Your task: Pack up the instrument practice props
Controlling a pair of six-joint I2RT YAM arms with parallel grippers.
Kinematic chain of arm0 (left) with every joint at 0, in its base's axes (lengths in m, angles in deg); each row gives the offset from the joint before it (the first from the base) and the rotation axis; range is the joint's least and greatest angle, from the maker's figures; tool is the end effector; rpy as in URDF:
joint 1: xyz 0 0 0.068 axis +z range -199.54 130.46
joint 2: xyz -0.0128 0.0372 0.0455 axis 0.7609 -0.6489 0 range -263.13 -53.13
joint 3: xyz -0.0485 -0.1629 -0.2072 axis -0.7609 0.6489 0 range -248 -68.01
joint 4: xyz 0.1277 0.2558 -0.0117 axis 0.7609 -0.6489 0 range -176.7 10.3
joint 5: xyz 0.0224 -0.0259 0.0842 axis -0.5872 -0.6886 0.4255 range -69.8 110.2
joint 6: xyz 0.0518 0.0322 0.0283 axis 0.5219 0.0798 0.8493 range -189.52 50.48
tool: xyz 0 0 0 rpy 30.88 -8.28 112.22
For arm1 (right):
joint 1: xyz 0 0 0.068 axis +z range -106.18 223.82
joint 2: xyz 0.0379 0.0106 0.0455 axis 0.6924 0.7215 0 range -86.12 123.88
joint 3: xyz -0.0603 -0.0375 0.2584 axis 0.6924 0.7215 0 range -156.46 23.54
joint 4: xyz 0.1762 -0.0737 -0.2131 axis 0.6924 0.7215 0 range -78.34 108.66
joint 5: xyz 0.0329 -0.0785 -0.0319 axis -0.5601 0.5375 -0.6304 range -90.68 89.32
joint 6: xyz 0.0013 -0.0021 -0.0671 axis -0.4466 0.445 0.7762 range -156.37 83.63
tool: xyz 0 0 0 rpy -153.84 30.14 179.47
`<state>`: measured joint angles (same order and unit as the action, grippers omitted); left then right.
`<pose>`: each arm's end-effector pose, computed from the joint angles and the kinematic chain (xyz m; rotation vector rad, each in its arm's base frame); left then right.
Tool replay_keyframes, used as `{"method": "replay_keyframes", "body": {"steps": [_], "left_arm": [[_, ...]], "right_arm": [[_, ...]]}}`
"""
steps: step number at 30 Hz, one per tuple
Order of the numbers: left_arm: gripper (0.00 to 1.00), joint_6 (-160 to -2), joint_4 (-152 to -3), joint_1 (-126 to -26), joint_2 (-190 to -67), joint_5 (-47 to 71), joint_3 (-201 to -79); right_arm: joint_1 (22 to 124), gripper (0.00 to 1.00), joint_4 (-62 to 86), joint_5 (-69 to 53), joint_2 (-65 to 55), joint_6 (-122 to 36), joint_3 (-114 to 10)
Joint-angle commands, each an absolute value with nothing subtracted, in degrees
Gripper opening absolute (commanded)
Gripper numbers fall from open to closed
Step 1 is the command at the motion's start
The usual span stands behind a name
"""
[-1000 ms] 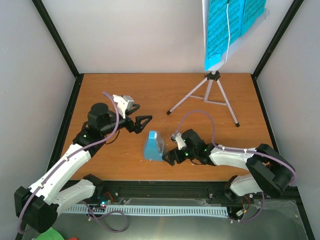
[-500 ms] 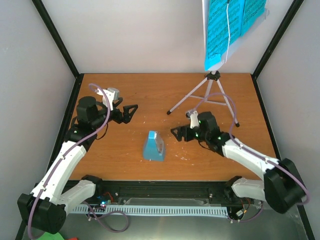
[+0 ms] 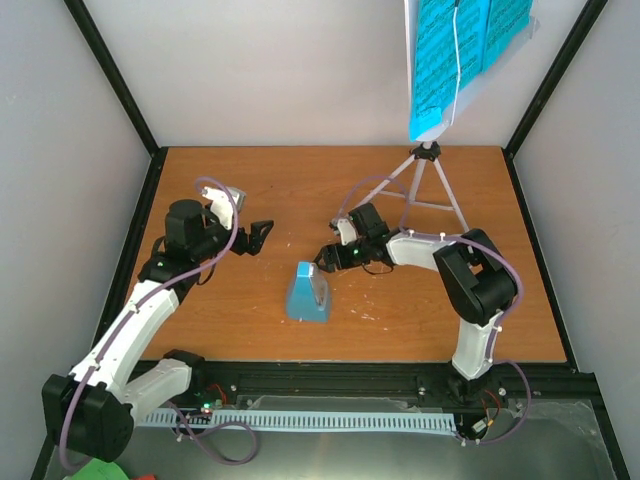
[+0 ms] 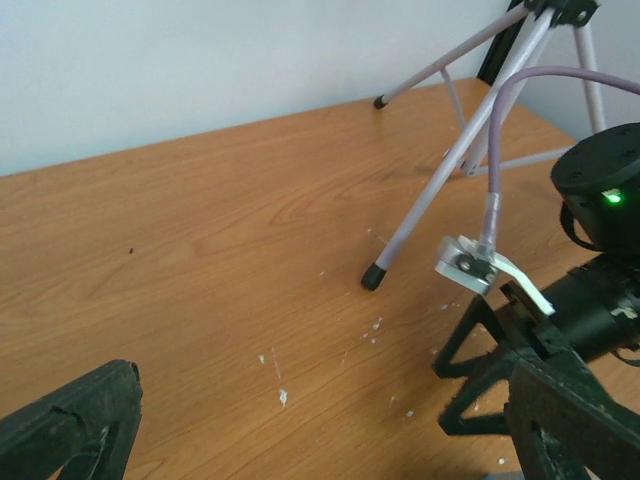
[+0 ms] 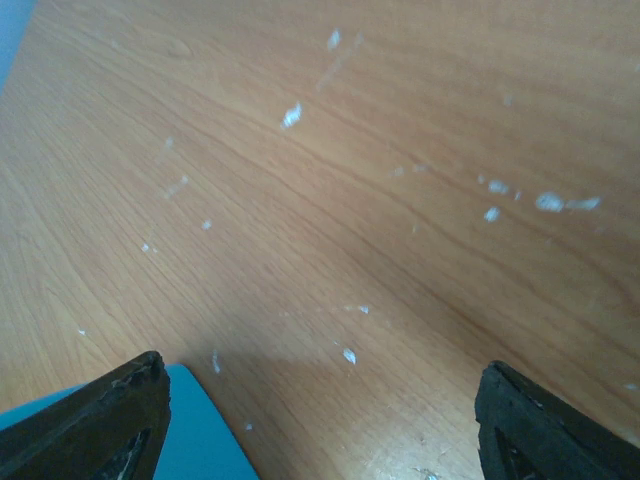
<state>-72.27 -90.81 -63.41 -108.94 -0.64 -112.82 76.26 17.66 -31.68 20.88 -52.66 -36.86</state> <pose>0.2547 -0.0825 0.2881 0.4302 1.9220 -0.5457 0.3215 0.2371 0.1101 -0.6031 2.5238 1.0134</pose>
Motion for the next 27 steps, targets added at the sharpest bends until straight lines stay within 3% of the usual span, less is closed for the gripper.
{"method": "replay_keyframes", "body": {"steps": [1,11,20,27], "left_arm": [[1.0,-69.2,-89.4,-63.0,-109.4,1.4,-112.5],[1.0,-68.4,-89.4,-63.0,-110.8,1.6,-112.6],[0.99,-68.4,-89.4,-63.0,-111.2,2.0,-112.6],[1.0,-68.7,-89.4,-63.0,-109.1,7.1,-111.7]], "right_arm": [[79.5,0.81,17.9,-34.4,18.9,-53.0,-33.6],[88.5,0.8,15.1,-31.7,12.2,-59.3,-23.3],[94.1,0.8,14.2,-28.0,9.7,-61.4,-23.1],[90.3,0.94,19.9,-10.2,-6.0,-56.7,-20.8]]}}
